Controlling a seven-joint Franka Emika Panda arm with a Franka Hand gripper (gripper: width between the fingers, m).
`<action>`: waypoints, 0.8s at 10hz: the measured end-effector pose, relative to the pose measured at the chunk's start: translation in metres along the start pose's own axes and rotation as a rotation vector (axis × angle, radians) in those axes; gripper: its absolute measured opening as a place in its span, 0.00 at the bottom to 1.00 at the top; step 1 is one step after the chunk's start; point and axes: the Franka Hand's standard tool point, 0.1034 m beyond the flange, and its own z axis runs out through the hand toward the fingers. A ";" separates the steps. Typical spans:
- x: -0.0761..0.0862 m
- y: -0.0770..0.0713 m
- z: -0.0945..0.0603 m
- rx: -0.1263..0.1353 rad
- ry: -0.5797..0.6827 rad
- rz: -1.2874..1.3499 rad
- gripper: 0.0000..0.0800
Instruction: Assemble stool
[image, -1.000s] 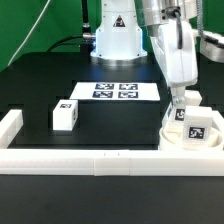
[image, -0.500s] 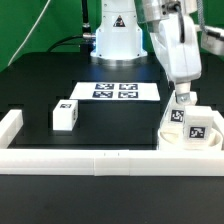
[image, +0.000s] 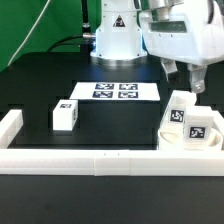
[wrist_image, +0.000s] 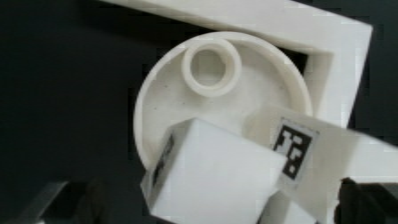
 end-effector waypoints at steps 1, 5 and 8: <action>0.000 -0.001 -0.001 0.000 -0.001 -0.151 0.81; 0.001 -0.002 -0.001 0.007 0.004 -0.456 0.81; 0.001 -0.001 0.000 -0.004 0.007 -0.696 0.81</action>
Offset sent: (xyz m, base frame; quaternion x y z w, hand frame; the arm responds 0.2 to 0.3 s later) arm -0.0035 -0.0014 0.0074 0.0335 0.0041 -0.1109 0.9933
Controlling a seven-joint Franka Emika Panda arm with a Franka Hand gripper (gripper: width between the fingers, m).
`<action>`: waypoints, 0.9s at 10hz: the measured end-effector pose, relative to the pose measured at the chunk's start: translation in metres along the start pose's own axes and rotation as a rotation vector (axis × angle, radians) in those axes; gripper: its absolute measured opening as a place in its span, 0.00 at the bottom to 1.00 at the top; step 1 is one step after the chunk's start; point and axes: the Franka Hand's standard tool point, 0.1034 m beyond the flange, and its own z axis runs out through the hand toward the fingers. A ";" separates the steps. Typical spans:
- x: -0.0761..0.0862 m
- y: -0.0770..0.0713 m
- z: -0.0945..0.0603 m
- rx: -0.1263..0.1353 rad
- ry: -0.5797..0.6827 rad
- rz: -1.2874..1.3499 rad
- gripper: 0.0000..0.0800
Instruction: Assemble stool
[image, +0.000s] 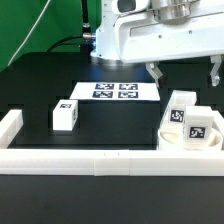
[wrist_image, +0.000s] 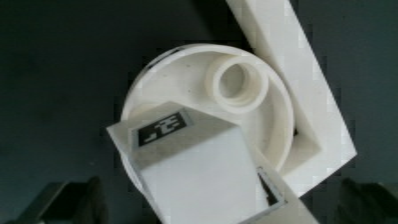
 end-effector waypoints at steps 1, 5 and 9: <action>0.000 -0.001 0.000 -0.019 0.002 -0.131 0.81; 0.001 -0.003 0.000 -0.051 0.005 -0.405 0.81; 0.001 0.002 0.004 -0.077 -0.004 -0.799 0.81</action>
Offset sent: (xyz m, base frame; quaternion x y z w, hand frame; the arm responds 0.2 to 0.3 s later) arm -0.0021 0.0036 0.0048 0.0320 0.0145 -0.1392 0.9896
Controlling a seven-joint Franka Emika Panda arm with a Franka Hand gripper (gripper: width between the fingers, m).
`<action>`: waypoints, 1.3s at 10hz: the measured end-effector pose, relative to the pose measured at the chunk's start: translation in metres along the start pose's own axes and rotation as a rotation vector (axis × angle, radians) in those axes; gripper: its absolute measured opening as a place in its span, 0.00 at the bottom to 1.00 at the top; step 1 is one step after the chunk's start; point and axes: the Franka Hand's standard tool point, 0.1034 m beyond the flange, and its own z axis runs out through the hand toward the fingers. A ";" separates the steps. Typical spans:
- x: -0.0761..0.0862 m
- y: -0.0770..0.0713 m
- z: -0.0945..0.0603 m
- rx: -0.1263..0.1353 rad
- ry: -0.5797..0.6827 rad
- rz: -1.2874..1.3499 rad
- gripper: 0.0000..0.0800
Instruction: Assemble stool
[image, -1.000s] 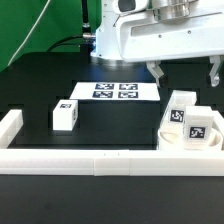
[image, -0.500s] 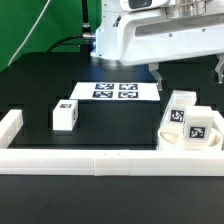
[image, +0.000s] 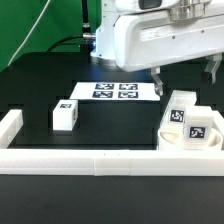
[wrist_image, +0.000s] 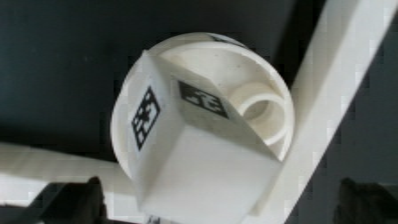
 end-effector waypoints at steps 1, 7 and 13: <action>0.000 0.000 0.000 -0.004 -0.003 -0.069 0.81; -0.003 0.001 0.011 -0.032 -0.060 -0.536 0.81; -0.012 0.013 0.017 -0.021 -0.076 -0.653 0.79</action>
Offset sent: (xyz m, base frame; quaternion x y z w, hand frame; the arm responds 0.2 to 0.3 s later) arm 0.0041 0.0089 -0.0067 -0.0171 -0.0310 -0.2604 0.9649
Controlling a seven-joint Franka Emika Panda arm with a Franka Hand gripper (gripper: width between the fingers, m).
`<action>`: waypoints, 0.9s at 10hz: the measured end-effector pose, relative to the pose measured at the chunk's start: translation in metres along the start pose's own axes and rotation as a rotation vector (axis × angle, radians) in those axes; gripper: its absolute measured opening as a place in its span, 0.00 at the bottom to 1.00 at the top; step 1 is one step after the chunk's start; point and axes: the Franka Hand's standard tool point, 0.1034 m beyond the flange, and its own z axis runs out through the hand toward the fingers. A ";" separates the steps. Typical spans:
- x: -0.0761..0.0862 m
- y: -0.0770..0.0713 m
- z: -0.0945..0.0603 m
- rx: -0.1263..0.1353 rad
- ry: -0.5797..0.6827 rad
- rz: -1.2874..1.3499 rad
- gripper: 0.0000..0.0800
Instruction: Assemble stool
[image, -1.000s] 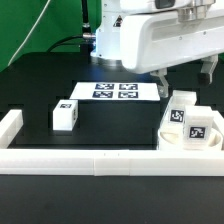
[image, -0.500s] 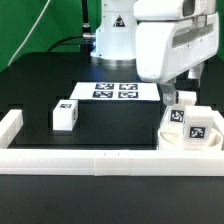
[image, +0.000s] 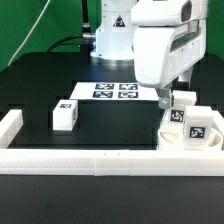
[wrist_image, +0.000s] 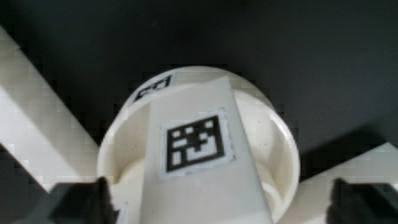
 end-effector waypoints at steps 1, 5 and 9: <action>0.000 0.000 0.000 0.000 0.000 0.002 0.55; -0.001 0.000 0.000 0.001 0.000 0.065 0.43; 0.001 -0.001 0.001 0.006 0.011 0.526 0.43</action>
Offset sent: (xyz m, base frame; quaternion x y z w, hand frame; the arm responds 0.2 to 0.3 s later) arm 0.0000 0.0000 0.0000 0.0000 0.0000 0.0650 0.9979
